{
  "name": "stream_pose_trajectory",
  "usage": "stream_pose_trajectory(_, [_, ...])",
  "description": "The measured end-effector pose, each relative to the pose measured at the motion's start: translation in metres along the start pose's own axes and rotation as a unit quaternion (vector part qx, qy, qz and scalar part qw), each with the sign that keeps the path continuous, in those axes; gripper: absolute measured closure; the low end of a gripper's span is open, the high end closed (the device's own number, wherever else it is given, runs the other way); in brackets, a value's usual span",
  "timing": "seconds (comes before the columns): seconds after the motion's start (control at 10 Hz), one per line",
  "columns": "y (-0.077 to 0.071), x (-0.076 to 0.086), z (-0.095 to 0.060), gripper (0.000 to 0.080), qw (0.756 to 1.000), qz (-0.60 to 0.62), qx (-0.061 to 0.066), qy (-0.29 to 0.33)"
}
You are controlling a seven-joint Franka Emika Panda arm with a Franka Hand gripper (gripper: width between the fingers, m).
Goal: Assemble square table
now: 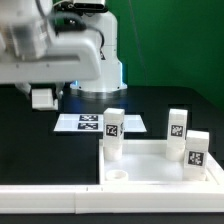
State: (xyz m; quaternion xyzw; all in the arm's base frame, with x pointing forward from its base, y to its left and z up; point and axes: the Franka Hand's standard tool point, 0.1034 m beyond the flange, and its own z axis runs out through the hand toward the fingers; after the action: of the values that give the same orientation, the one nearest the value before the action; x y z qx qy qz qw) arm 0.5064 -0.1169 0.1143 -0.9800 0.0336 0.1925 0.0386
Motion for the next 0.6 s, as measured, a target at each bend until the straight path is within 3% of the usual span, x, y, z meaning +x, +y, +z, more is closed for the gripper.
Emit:
stream_pose_trajectory(0.1, [0.003, -0.001, 0.004, 0.0515, 1.000, 0.003, -0.002, 0.022])
stream_pose_trajectory(0.3, [0.002, 0.010, -0.005, 0.0515, 0.996, 0.002, -0.013, 0.090])
stream_pose_trajectory(0.6, [-0.037, 0.064, -0.055, 0.0515, 0.981, -0.011, -0.003, 0.196])
